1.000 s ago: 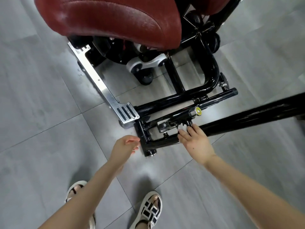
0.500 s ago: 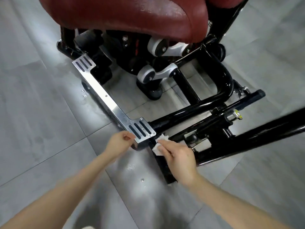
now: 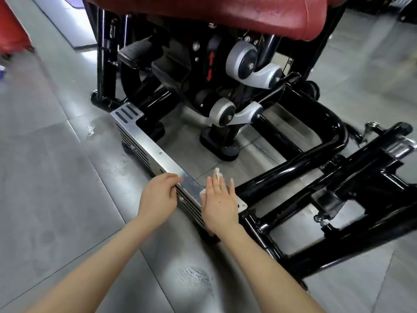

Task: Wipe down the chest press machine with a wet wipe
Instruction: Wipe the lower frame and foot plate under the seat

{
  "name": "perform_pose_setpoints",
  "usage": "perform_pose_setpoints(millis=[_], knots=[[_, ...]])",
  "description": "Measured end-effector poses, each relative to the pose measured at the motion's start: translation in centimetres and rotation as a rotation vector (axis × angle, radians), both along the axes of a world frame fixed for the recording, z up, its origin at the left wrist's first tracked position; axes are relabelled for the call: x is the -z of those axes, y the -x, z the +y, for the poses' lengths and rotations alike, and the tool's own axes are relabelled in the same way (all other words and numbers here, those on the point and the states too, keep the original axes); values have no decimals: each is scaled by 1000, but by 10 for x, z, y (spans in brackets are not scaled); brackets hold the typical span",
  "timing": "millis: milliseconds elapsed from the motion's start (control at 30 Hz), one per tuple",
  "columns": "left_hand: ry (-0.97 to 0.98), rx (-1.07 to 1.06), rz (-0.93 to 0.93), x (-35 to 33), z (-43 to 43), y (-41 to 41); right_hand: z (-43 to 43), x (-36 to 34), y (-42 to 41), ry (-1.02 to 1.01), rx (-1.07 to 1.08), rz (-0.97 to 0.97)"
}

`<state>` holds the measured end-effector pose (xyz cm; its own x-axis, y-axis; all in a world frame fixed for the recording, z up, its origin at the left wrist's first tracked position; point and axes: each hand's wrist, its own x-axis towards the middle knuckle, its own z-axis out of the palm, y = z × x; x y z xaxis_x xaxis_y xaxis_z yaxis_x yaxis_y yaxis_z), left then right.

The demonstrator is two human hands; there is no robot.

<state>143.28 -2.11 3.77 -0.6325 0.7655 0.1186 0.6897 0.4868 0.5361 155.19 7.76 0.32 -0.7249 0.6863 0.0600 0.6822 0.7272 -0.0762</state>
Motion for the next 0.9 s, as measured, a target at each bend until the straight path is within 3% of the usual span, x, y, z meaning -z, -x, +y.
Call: perform_pose_setpoints(millis=[100,267,333,467,567,733,900], knots=[[-5,-12,-21,5,-5,-3,-14,10,-40,0,-13,37],[37,33,-15,19,-9,-13,-25,16,-64,-32,194,67],[50,61,14,21,-7,-12,-26,9,-37,17,156,106],[174,125,50,19,-8,-8,-20,-4,14,125,-67,-55],[205,99,84,8,-10,-5,-16,-5,20,93,-168,-129],[410,86,168,-27,-7,2,-26,-12,-1,180,10,-148],[550,20,157,-43,-8,12,-26,-13,3,172,-29,-166]])
